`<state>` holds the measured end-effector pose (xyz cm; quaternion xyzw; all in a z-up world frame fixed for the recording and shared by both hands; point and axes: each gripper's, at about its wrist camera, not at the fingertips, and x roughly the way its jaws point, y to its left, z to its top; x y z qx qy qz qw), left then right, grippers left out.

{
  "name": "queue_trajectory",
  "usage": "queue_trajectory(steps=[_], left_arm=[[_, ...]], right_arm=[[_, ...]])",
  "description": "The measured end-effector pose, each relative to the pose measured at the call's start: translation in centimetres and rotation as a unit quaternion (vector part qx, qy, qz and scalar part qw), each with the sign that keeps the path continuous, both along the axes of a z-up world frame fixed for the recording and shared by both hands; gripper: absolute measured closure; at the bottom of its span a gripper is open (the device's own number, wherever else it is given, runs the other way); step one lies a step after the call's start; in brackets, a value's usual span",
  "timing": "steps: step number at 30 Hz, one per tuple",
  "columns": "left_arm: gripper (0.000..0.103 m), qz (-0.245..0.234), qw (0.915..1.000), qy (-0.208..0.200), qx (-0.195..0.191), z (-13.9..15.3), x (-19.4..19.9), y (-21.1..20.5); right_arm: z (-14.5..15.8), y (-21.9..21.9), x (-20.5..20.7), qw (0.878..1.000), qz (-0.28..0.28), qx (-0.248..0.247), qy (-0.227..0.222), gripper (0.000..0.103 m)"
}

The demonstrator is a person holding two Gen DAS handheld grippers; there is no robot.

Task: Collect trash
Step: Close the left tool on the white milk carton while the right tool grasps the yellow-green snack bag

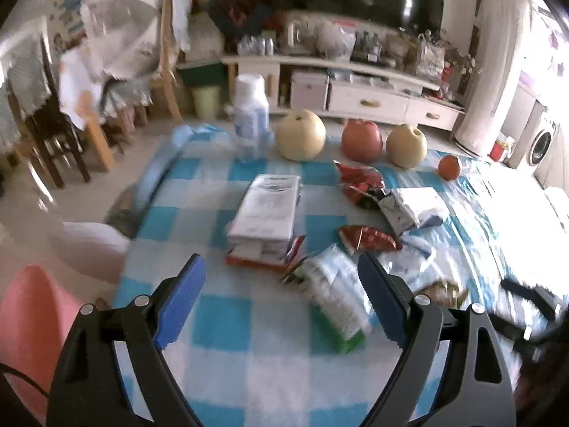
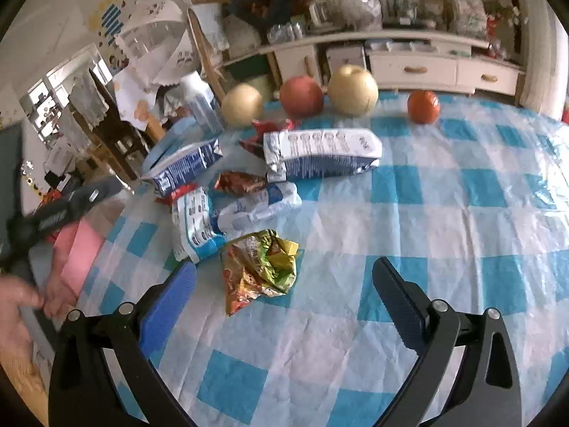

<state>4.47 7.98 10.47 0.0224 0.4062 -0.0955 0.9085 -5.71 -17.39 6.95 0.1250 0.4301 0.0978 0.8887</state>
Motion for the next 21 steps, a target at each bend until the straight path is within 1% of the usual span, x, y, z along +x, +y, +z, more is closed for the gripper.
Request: queue_trajectory(steps=[5, 7, 8, 11, 14, 17, 18, 19, 21], left_arm=[[0.016, -0.002, 0.9991, 0.036, 0.02, -1.7, 4.9, -1.7], [0.022, 0.002, 0.9984, 0.053, 0.023, -2.3, 6.4, -1.9], [0.023, 0.005, 0.9979, 0.059, 0.026, -2.6, 7.1, -1.9], [0.023, 0.007, 0.996, 0.077, 0.044, -3.6, 8.8, -2.2], [0.024, 0.005, 0.9947, 0.087, 0.055, -4.2, 9.9, -2.5], [0.025, 0.006, 0.9935, 0.091, 0.068, -4.7, 10.6, -2.6], [0.027, 0.008, 0.993, 0.093, 0.072, -4.8, 10.8, -2.6], [0.032, 0.012, 0.9925, 0.094, 0.078, -4.9, 11.0, -2.4], [0.039, 0.016, 0.9923, 0.094, 0.079, -5.0, 11.2, -2.1]], right_arm=[[-0.5, 1.0, 0.9, 0.999, 0.03, 0.003, 0.012, 0.005], [-0.9, 1.5, 1.2, 0.999, 0.043, 0.004, 0.021, 0.005], [-1.2, 1.6, 1.5, 0.999, 0.045, 0.003, 0.027, 0.005], [-2.1, 1.9, 2.2, 0.998, 0.048, 0.0, 0.046, 0.005], [-2.4, 2.3, 2.5, 0.998, 0.05, -0.002, 0.049, 0.005], [-2.6, 2.9, 2.9, 0.997, 0.054, -0.015, 0.054, 0.005], [-3.0, 3.3, 3.1, 0.996, 0.055, -0.026, 0.059, 0.005], [-3.3, 3.6, 3.2, 0.996, 0.057, -0.036, 0.063, 0.005], [-3.7, 4.0, 3.4, 0.995, 0.061, -0.044, 0.067, 0.005]])
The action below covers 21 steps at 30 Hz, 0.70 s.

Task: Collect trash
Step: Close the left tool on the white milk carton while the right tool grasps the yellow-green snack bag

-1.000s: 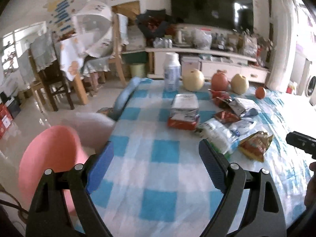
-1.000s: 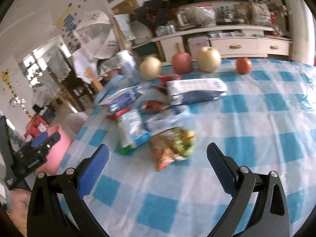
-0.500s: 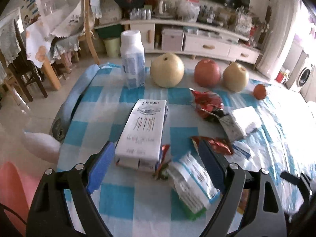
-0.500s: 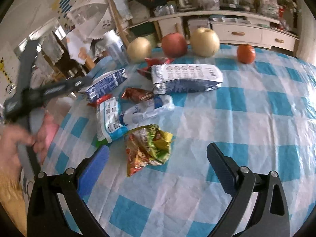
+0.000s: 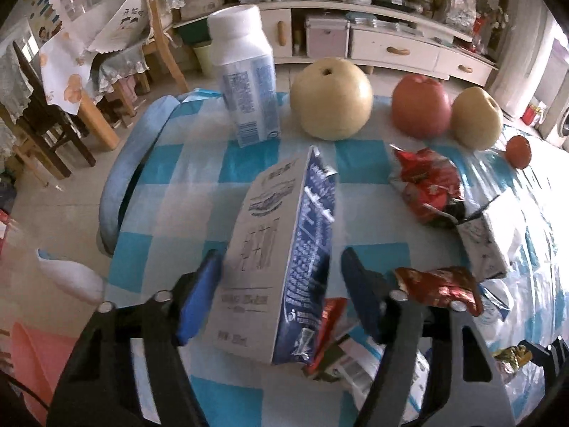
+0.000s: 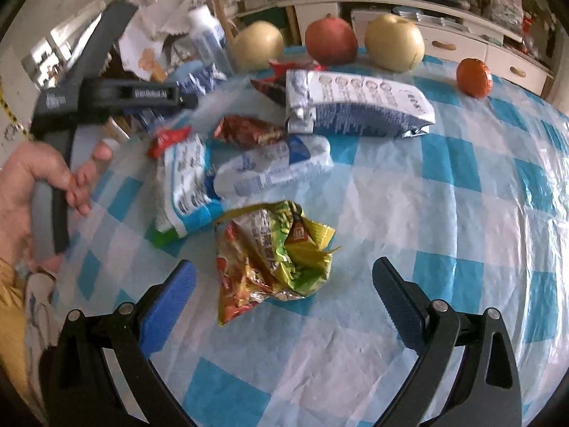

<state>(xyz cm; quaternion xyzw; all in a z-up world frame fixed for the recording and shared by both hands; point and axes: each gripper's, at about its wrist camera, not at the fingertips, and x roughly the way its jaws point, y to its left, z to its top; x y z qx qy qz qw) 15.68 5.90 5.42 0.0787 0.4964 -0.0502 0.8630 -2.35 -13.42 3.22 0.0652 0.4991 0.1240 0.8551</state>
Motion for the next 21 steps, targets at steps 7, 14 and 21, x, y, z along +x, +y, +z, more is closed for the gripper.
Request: queue_trajectory(steps=[7, 14, 21], left_arm=[[0.039, -0.006, 0.9999, -0.006, -0.011, -0.1, 0.0, 0.5], [0.038, -0.01, 0.9992, -0.007, -0.037, 0.0, -0.6, 1.1], [0.037, -0.016, 0.9978, -0.006, -0.065, 0.5, -1.5, 1.5]], right_arm=[[-0.5, 1.4, 0.3, 1.0, 0.016, -0.021, -0.005, 0.005], [-0.8, 1.9, 0.5, 0.998, 0.023, -0.048, -0.018, 0.005], [-0.5, 1.9, 0.3, 0.997, 0.025, -0.055, -0.038, 0.03]])
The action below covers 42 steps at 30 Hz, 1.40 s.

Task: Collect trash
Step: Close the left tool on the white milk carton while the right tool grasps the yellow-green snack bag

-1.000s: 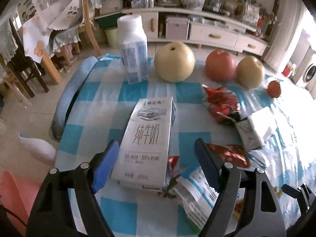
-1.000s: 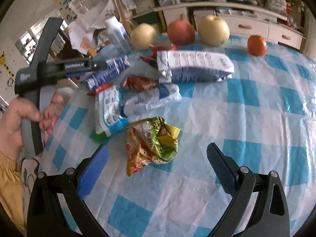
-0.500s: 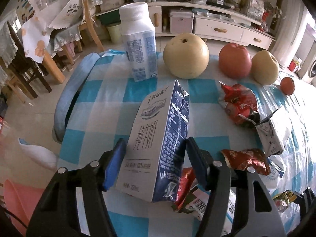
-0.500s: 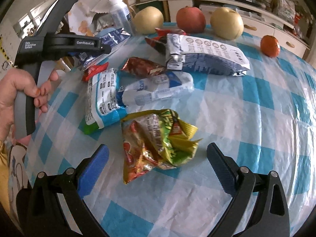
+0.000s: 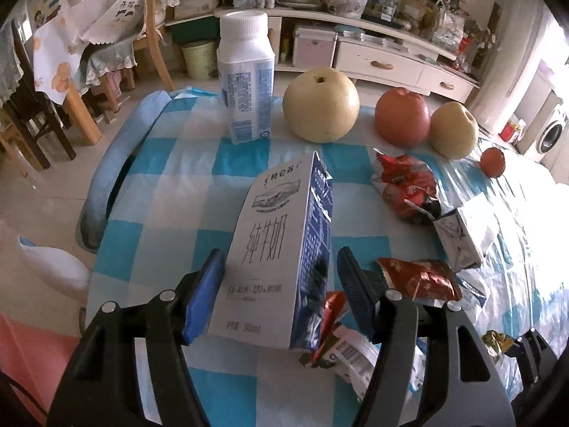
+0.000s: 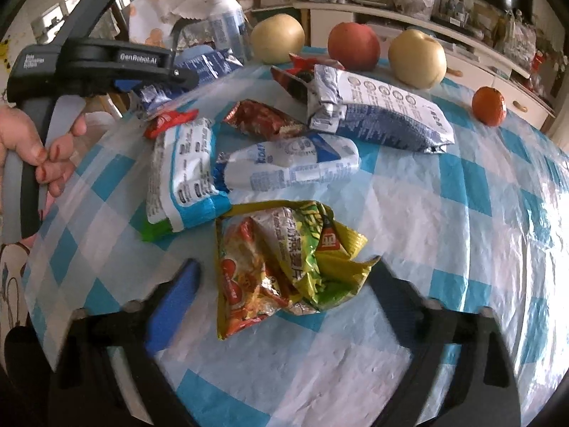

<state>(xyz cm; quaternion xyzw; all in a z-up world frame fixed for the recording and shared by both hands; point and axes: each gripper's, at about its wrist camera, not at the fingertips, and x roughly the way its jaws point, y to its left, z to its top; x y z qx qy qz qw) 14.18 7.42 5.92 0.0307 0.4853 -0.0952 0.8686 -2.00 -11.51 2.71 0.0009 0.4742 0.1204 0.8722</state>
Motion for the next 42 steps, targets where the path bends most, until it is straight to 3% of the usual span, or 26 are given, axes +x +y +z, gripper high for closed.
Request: queue_trajectory(steps=[5, 13, 21, 29, 30, 32, 33, 34, 37, 42], left_arm=[[0.046, 0.003, 0.9999, -0.01, 0.0, 0.2, -1.4, -0.1], [0.066, 0.008, 0.9994, -0.029, -0.014, 1.0, -3.9, 0.4], [0.078, 0.006, 0.9988, -0.032, -0.037, 1.3, -7.0, 1.5], [0.079, -0.027, 0.9985, -0.022, -0.043, 0.9, -10.6, 0.6], [0.078, -0.03, 0.9986, -0.022, -0.038, 0.9, -10.9, 0.5], [0.061, -0.021, 0.9992, -0.027, -0.022, 1.0, -11.2, 0.6], [0.041, -0.013, 0.9993, -0.033, -0.013, 1.1, -11.2, 0.7], [0.027, 0.001, 0.999, -0.045, 0.001, 1.2, -11.2, 0.9], [0.023, 0.044, 0.998, -0.045, 0.005, 1.1, -10.4, 1.8], [0.021, 0.113, 0.9926, -0.011, -0.043, 0.0, -8.9, 3.3]], right_arm=[[0.2, -0.6, -0.8, 1.0, -0.005, 0.008, -0.003, 0.043], [0.5, -1.6, -1.6, 1.0, -0.007, 0.017, -0.009, 0.05], [0.8, -2.1, -2.6, 1.0, -0.004, 0.027, -0.012, 0.053], [1.1, -2.3, -4.3, 0.999, 0.004, 0.036, -0.012, 0.053], [1.1, -2.3, -4.4, 0.999, 0.005, 0.037, -0.012, 0.053], [1.1, -2.4, -4.7, 0.999, 0.006, 0.037, -0.01, 0.053], [1.1, -2.4, -4.7, 0.999, 0.005, 0.036, -0.009, 0.053], [1.1, -2.4, -4.7, 0.999, 0.005, 0.036, -0.008, 0.053], [1.1, -2.3, -4.7, 0.999, 0.008, 0.037, -0.009, 0.053], [1.2, -1.7, -4.7, 0.999, 0.016, 0.033, -0.011, 0.053]])
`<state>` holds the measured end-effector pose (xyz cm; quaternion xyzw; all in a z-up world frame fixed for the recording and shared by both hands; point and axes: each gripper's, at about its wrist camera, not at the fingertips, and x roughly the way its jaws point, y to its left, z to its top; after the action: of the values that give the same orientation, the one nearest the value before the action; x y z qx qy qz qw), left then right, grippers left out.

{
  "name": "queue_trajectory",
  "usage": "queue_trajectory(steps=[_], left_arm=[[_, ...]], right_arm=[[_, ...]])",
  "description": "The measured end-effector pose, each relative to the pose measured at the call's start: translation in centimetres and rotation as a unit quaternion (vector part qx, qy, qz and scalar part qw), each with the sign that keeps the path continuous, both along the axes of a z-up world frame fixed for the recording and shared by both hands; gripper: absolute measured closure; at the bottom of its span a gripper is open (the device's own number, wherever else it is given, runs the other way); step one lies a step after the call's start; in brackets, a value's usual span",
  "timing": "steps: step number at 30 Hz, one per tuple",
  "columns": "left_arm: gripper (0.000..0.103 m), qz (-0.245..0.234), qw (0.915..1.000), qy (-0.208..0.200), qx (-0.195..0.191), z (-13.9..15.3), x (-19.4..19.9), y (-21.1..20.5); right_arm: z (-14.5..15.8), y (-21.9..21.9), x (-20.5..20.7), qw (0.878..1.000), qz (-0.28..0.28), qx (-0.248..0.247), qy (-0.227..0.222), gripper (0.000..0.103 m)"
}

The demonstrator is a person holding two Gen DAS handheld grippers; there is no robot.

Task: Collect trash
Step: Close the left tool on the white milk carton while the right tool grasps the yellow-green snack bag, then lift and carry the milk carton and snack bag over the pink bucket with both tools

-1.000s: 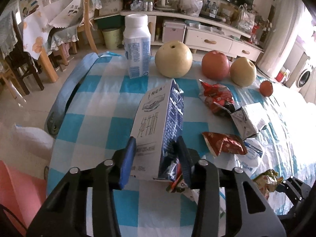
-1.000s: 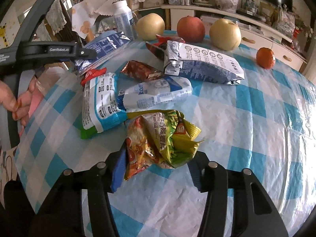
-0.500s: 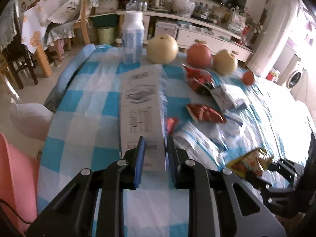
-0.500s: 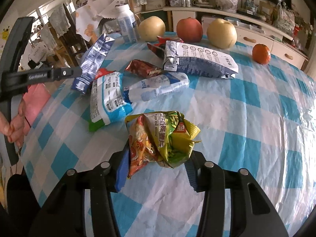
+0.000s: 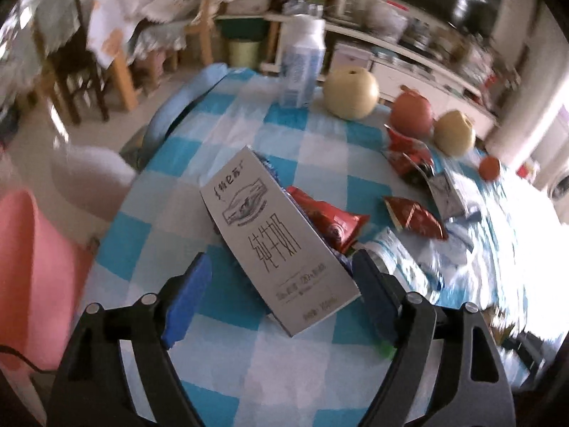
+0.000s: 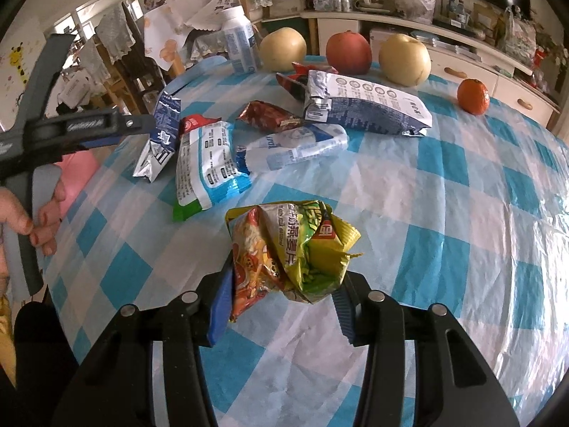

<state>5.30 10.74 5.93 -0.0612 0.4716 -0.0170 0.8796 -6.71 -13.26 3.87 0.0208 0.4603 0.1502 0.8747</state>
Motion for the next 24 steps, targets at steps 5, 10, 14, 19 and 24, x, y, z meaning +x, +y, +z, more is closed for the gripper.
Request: queue_trajectory(steps=[5, 10, 14, 19, 24], left_arm=[[0.02, 0.053, 0.9977, 0.022, -0.036, -1.6, 1.0, 0.3], [0.029, 0.074, 0.9958, 0.019, -0.049, -2.5, 1.3, 0.4], [0.039, 0.076, 0.9947, 0.01, -0.068, -2.5, 0.7, 0.9], [0.039, 0.073, 0.9938, 0.003, -0.083, -2.3, -0.7, 1.4], [0.039, 0.057, 0.9955, -0.019, -0.074, -1.3, -2.7, 1.6]], right_arm=[[0.0, 0.0, 0.0, 1.0, 0.002, -0.002, 0.0, 0.053], [0.1, -0.2, 0.0, 1.0, 0.001, 0.006, 0.001, 0.053], [0.2, -0.3, -0.1, 1.0, 0.004, 0.021, 0.003, 0.053], [0.4, -0.2, -0.3, 0.999, 0.017, 0.051, 0.005, 0.053], [0.3, 0.1, -0.4, 0.998, 0.022, 0.063, 0.008, 0.053]])
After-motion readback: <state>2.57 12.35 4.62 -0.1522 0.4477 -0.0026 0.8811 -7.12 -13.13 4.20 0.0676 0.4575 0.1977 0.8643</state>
